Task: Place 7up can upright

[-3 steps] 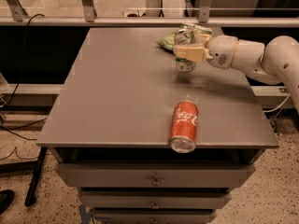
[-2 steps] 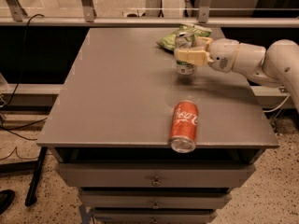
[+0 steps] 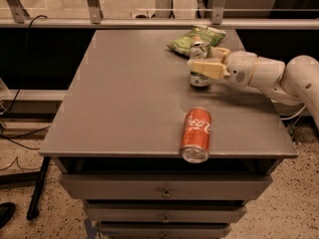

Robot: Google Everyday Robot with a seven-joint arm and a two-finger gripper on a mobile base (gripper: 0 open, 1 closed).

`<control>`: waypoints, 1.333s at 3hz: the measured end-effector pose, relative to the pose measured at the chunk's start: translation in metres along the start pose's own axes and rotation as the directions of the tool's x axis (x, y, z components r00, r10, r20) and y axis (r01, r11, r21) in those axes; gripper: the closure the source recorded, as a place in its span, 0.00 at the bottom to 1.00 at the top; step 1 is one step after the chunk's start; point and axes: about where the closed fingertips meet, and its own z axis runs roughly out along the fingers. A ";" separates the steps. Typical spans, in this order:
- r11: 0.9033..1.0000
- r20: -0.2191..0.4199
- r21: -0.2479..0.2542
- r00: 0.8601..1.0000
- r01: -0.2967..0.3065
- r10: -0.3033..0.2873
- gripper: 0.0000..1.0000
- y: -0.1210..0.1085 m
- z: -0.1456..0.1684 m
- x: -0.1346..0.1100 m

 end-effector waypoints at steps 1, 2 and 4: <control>1.000 0.006 0.001 1.000 0.006 -0.006 0.00 0.001 -0.008 0.003; 1.000 -0.010 0.019 1.000 0.024 -0.024 0.00 -0.002 -0.020 -0.003; 0.975 -0.208 0.156 0.970 0.159 -0.125 0.00 -0.047 -0.108 -0.090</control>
Offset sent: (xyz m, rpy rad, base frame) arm -0.0111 -0.0415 0.0096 -0.0481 -0.0259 -0.0547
